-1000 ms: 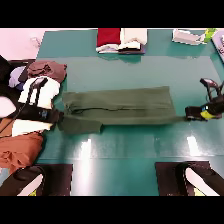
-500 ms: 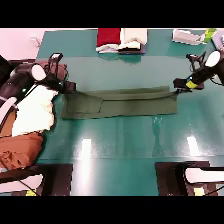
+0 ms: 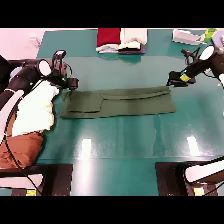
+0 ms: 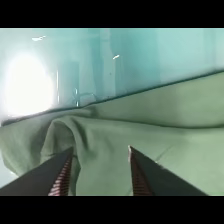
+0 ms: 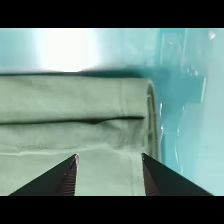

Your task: Fold the shirts.

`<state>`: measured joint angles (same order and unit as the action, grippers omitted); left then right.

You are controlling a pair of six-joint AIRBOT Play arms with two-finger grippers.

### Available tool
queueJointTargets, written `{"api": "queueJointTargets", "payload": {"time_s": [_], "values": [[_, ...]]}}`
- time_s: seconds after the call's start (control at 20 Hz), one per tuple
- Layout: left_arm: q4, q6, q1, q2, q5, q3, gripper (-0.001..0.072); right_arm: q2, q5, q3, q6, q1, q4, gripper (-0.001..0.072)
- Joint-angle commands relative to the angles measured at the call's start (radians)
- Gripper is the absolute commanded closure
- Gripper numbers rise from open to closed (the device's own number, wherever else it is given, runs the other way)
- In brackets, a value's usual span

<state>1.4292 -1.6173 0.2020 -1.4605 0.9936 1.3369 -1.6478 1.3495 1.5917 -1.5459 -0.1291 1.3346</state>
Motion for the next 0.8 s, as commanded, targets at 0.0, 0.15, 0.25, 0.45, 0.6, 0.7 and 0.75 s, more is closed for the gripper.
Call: {"api": "queueJointTargets", "payload": {"time_s": [0.0,0.15,0.25,0.45,0.6,0.7,0.75], "values": [[-0.001,0.002,0.001,-0.003,0.104,0.048,0.0327,0.027,0.053,-0.018,0.053,-0.062,-0.032,0.0175],[-0.04,0.017,0.001,-0.003,0.126,0.048,0.0673,0.043,0.041,-0.146,0.055,-0.127,-0.034,0.0114],[-0.101,0.023,0.001,-0.003,0.111,0.048,0.0675,0.025,0.011,-0.216,0.056,-0.14,-0.062,0.0115],[-0.136,0.033,0.029,-0.008,0.091,0.047,0.0683,-0.01,-0.065,-0.268,0.066,-0.1,-0.136,0.0139],[-0.134,0.032,0.069,-0.008,0.088,0.047,0.0682,-0.021,-0.099,-0.269,0.063,-0.047,-0.13,0.0167],[-0.135,0.029,0.093,-0.008,0.088,0.047,0.0682,-0.021,-0.101,-0.269,0.063,-0.029,-0.127,0.0308],[-0.135,0.028,0.105,-0.008,0.087,0.047,0.0682,-0.021,-0.095,-0.269,0.063,-0.028,-0.122,0.0431]]}}
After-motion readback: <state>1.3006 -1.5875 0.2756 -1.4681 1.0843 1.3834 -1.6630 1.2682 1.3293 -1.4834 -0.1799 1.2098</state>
